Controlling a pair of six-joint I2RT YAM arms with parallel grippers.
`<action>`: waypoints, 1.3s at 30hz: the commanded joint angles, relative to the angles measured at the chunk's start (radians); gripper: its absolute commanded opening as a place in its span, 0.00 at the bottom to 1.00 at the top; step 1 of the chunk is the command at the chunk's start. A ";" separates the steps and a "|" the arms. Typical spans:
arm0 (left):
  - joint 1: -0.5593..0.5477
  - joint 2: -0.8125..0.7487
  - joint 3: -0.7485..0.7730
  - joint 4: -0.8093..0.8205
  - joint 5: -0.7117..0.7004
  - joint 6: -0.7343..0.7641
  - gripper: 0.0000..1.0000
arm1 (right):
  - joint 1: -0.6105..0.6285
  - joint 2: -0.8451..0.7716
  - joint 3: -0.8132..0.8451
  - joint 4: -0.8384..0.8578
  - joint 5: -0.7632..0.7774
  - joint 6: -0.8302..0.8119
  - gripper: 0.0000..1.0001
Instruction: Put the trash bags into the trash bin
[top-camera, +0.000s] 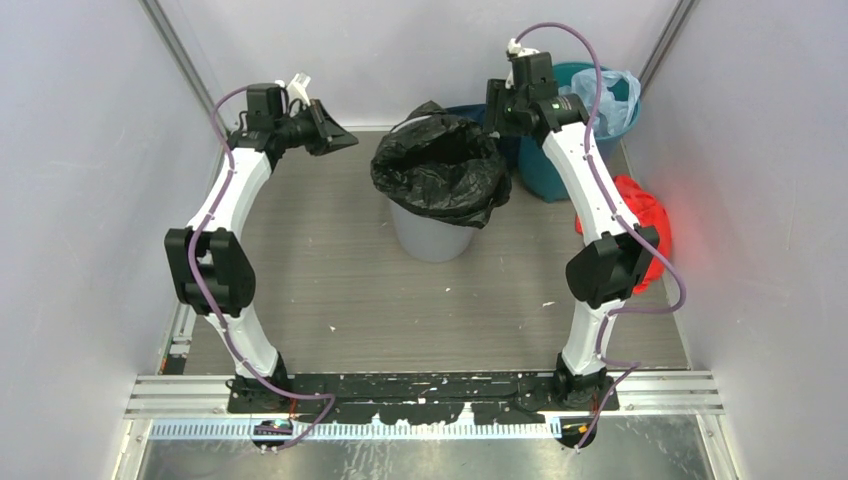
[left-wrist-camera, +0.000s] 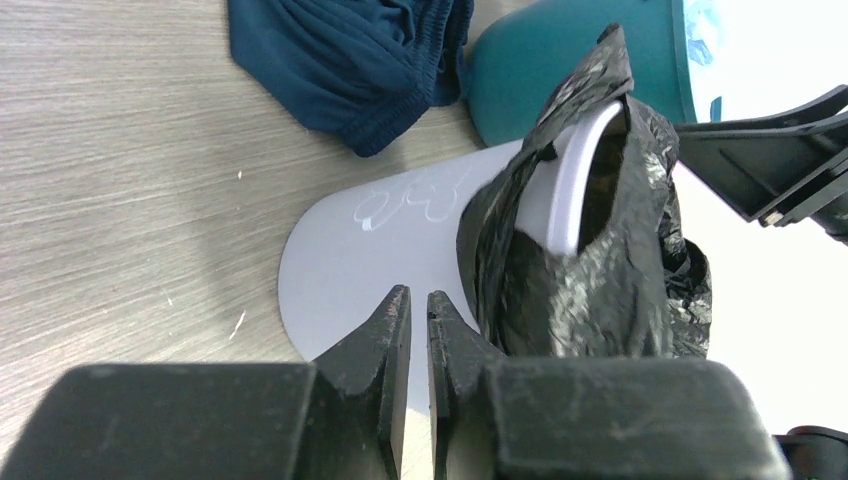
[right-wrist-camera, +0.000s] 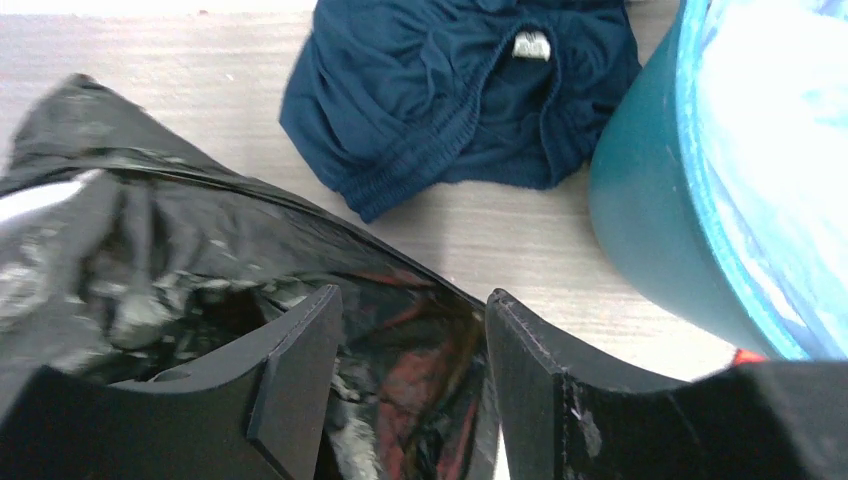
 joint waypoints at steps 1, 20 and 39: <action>-0.003 -0.081 -0.026 0.056 0.028 -0.002 0.13 | 0.005 -0.018 0.032 0.084 -0.005 0.076 0.61; -0.003 -0.023 0.034 0.087 0.053 -0.027 0.12 | 0.005 -0.564 -0.410 0.159 0.014 0.198 0.64; -0.070 0.142 0.021 0.443 0.236 -0.195 0.20 | 0.023 -0.872 -0.964 0.328 -0.259 0.533 0.66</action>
